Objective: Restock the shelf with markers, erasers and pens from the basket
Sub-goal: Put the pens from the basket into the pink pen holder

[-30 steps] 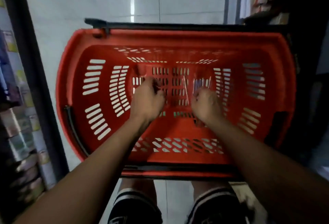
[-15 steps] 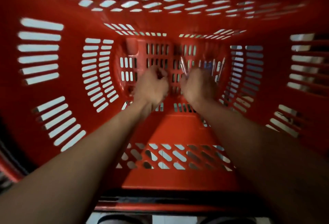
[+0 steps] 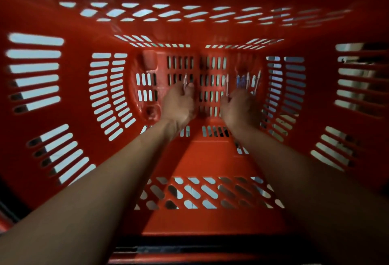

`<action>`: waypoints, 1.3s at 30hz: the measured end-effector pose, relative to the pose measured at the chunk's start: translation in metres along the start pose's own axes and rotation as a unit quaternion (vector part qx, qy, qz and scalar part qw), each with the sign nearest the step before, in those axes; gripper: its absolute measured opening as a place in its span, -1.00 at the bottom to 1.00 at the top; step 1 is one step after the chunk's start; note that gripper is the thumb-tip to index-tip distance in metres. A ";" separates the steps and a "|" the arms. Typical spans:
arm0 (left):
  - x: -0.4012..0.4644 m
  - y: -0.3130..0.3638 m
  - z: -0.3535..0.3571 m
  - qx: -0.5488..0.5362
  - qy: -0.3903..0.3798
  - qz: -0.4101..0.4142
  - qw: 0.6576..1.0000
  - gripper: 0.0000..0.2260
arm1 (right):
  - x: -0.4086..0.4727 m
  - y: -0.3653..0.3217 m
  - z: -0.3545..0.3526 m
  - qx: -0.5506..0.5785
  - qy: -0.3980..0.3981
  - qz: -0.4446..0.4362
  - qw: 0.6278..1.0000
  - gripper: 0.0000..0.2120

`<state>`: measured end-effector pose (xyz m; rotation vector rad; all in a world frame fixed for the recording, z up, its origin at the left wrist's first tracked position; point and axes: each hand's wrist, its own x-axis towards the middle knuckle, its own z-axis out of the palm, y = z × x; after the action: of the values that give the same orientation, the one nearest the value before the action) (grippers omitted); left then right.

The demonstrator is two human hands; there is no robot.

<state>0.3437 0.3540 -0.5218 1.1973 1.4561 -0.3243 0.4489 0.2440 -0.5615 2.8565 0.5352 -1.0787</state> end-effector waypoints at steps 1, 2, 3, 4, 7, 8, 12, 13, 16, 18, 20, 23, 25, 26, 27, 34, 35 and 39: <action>0.000 0.000 0.001 -0.013 -0.002 -0.006 1.000 -0.70 | 0.002 0.001 0.002 -0.031 -0.003 0.002 1.000 -0.72; 0.001 -0.001 0.001 -0.027 -0.001 -0.012 1.000 -0.71 | 0.002 0.001 0.004 -0.058 0.004 -0.002 0.998 -0.70; 0.002 -0.002 0.002 -0.045 -0.002 -0.019 0.999 -0.74 | 0.003 0.001 0.006 -0.079 0.012 -0.007 0.997 -0.68; 0.003 -0.002 0.003 -0.074 -0.006 -0.028 0.997 -0.77 | 0.004 0.000 0.007 -0.087 0.016 -0.011 0.996 -0.67; 0.007 -0.005 0.006 -0.145 -0.010 -0.052 0.988 -0.87 | 0.006 -0.005 0.005 -0.041 -0.029 -0.020 0.999 -0.67; 0.008 -0.006 0.007 -0.154 -0.004 -0.055 0.987 -0.88 | 0.004 -0.009 0.004 0.005 -0.051 -0.029 0.998 -0.71; 0.011 -0.008 0.014 -0.178 -0.029 -0.031 0.983 -0.86 | -0.020 -0.032 -0.007 0.194 -0.110 -0.082 0.971 -0.76; 0.011 -0.008 0.015 -0.171 -0.039 -0.035 0.984 -0.80 | -0.026 -0.036 -0.009 0.208 -0.124 -0.091 0.966 -0.76; 0.016 -0.011 0.018 -0.131 -0.023 -0.068 0.989 -0.66 | -0.031 -0.036 -0.012 0.235 -0.127 -0.071 0.961 -0.73; 0.018 -0.010 0.019 -0.121 -0.016 -0.066 0.990 -0.64 | -0.025 -0.026 -0.014 0.220 -0.076 -0.017 0.972 -0.73; 0.017 -0.008 0.019 -0.148 -0.024 -0.071 0.986 -0.65 | -0.016 -0.015 -0.016 0.163 -0.016 0.029 0.986 -0.78; 0.014 -0.008 0.016 -0.161 -0.029 -0.072 0.984 -0.68 | -0.004 -0.002 -0.011 0.072 0.022 0.097 0.992 -0.78; 0.012 -0.007 0.015 -0.135 -0.027 -0.060 0.989 -0.71 | 0.000 0.004 -0.006 0.044 0.031 0.117 0.992 -0.70; 0.010 -0.006 0.015 -0.141 -0.030 -0.059 0.988 -0.74 | 0.000 0.005 -0.003 0.027 0.033 0.121 0.992 -0.67; 0.008 -0.005 0.015 -0.150 -0.032 -0.060 0.986 -0.78 | 0.001 0.005 0.000 0.007 0.035 0.126 0.991 -0.65; 0.001 0.001 0.018 -0.167 -0.030 -0.064 0.983 -0.87 | -0.003 -0.003 0.004 0.142 -0.023 0.060 0.988 -0.83; 0.003 0.001 0.018 -0.182 -0.033 -0.066 0.981 -0.87 | -0.009 -0.008 0.002 0.192 -0.045 0.034 0.980 -0.80; 0.009 -0.002 0.018 -0.167 -0.030 -0.051 0.984 -0.81 | -0.033 -0.024 -0.005 0.253 -0.176 -0.042 0.950 -0.76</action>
<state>0.3539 0.3433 -0.5355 0.8394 1.4545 -0.1751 0.4207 0.2567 -0.5344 2.9322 0.4024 -1.9401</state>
